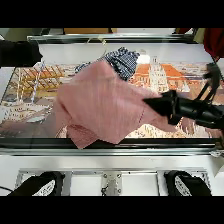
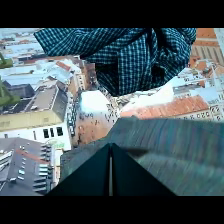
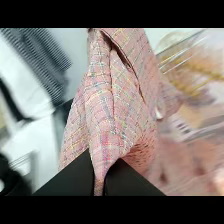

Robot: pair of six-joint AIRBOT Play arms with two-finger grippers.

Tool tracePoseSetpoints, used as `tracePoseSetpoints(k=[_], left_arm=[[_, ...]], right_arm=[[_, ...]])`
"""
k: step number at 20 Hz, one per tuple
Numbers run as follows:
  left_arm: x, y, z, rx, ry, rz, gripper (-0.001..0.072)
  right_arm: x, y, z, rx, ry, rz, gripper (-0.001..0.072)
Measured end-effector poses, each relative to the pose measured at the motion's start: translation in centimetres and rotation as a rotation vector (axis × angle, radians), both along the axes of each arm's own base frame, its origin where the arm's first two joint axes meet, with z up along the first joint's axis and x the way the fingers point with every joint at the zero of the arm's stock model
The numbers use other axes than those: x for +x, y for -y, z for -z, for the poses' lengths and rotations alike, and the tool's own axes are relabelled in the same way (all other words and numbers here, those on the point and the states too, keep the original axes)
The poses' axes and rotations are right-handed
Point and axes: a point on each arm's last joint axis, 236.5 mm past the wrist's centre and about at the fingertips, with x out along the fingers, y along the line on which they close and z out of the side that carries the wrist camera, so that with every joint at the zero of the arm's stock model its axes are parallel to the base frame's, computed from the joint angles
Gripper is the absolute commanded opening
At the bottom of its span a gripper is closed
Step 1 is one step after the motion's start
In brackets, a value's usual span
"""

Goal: Fold the clothes and pants, and hang the long-sleeved shirts on hangers.

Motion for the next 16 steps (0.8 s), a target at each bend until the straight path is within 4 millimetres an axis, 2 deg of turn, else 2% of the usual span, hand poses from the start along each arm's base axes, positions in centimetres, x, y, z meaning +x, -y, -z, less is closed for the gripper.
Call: tracePoseSetpoints(k=[2, 4, 6, 8, 10, 12, 16], left_arm=[[-0.7, -0.3, 0.4, -0.008, 0.017, -0.009, 0.0011], [-1.4, -0.3, 1.0, -0.021, 0.024, -0.010, 0.0011], [-2.0, -0.1, 2.0, -0.037, 0.024, -0.008, 0.0011], [-2.4, 0.1, 3.1, -0.051, 0.020, -0.007, 0.0012], [-2.7, 0.5, 4.2, -0.074, 0.018, -0.003, 0.0011], [-2.7, 0.7, 5.0, -0.092, 0.021, -0.004, 0.0011], [-2.6, 1.5, 6.6, -0.131, 0.009, 0.003, 0.0011]], right_arm=[[2.8, 3.3, -2.4, -0.013, 0.052, 0.157, 0.0004], [5.1, 7.4, -4.3, -0.059, 0.085, 0.332, 0.0004], [7.0, 12.7, -6.1, -0.124, 0.105, 0.543, 0.0003], [7.9, 18.3, -7.7, -0.180, 0.104, 0.763, 0.0003], [7.7, 24.0, -9.1, -0.233, 0.088, 0.991, 0.0004], [6.5, 29.6, -10.4, -0.287, 0.067, 1.215, 0.0003], [2.1, 38.6, -12.7, -0.418, 0.034, 1.618, 0.0004]])
